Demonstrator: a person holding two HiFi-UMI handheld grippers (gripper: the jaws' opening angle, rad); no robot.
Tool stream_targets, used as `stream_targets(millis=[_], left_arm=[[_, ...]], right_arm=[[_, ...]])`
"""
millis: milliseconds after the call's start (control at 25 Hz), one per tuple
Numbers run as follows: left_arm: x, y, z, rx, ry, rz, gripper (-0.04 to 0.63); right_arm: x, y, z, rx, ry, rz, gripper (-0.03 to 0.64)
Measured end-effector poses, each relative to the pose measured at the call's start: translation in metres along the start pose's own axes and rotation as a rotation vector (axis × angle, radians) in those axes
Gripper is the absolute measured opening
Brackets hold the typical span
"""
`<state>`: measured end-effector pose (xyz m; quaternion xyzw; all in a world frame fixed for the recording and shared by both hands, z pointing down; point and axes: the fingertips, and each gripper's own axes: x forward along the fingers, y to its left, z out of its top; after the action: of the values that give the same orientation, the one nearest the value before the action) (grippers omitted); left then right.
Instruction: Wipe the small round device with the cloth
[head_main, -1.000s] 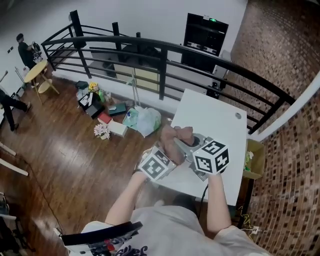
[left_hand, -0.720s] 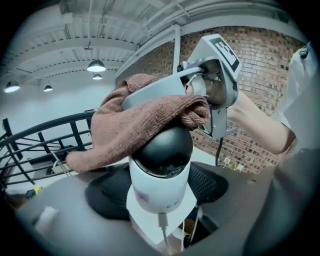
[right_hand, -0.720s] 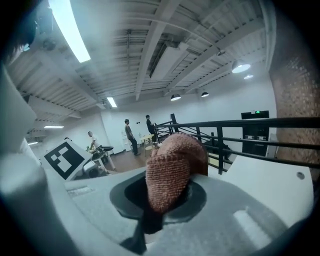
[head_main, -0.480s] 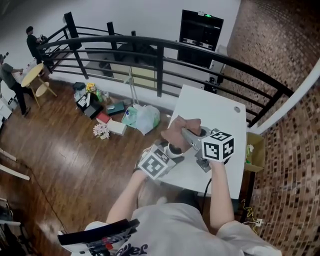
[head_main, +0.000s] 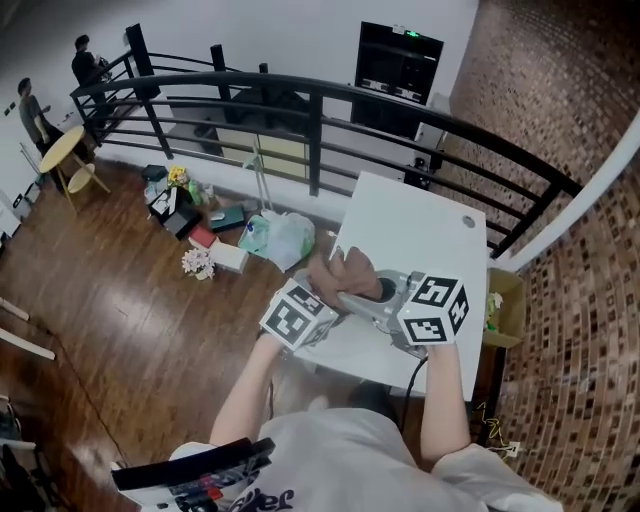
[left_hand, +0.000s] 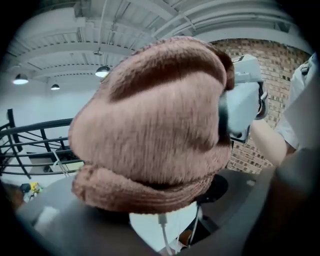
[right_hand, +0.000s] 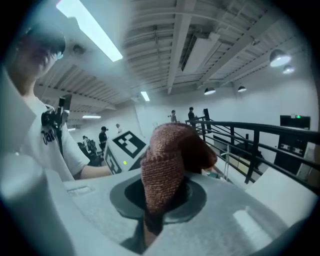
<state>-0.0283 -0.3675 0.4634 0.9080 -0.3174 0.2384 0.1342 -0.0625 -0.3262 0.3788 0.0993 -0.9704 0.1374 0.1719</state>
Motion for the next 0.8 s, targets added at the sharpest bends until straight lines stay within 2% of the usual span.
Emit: stream_targets(millis=[160, 240, 520, 680, 800], left_arm=[[-0.004, -0.004, -0.006, -0.023, 0.005, -0.002, 0.377], [-0.005, -0.003, -0.006, -0.029, -0.005, 0.011, 0.377], [-0.007, -0.022, -0.002, -0.017, 0.009, -0.005, 0.377], [-0.005, -0.027, -0.002, -0.005, 0.014, -0.007, 0.377], [0.004, -0.027, -0.007, 0.003, 0.031, 0.005, 0.377]], right_arm=[[0.005, 0.003, -0.011, -0.185, 0.055, -0.04, 0.023], [0.003, 0.001, -0.008, -0.213, 0.033, -0.064, 0.023], [-0.022, -0.035, 0.01, -0.081, -0.126, -0.207, 0.023], [-0.03, -0.058, 0.003, 0.01, -0.153, -0.272, 0.023], [-0.037, -0.064, -0.005, 0.026, -0.153, -0.313, 0.023]])
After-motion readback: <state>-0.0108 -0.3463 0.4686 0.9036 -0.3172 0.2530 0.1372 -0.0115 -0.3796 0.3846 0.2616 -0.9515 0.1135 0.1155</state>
